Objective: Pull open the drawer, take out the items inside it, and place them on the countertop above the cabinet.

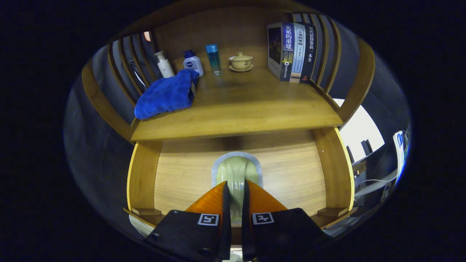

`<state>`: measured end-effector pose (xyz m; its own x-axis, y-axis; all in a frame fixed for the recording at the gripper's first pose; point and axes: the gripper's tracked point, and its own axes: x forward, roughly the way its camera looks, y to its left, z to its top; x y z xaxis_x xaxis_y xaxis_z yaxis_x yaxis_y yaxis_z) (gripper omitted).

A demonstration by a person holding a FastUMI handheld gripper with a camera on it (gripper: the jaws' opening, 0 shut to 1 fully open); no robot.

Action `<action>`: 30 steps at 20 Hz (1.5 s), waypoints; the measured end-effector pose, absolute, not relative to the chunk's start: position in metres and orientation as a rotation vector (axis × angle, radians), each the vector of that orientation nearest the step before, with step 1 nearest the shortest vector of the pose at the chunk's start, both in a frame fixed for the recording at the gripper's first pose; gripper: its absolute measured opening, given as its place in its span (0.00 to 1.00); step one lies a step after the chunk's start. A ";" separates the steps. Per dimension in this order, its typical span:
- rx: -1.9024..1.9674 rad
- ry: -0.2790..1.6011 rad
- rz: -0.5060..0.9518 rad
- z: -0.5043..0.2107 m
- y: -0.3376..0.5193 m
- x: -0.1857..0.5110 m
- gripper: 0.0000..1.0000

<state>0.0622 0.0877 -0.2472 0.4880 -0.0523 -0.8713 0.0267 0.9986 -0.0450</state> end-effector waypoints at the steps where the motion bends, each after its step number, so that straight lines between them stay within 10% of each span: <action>1: -0.039 1.054 -0.052 -0.241 0.086 0.065 0.20; 30: -0.037 0.973 -0.191 -0.232 0.051 0.275 0.20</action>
<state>0.2747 0.0513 -0.2315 0.5478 -0.1778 -0.8175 0.1449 0.9825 -0.1167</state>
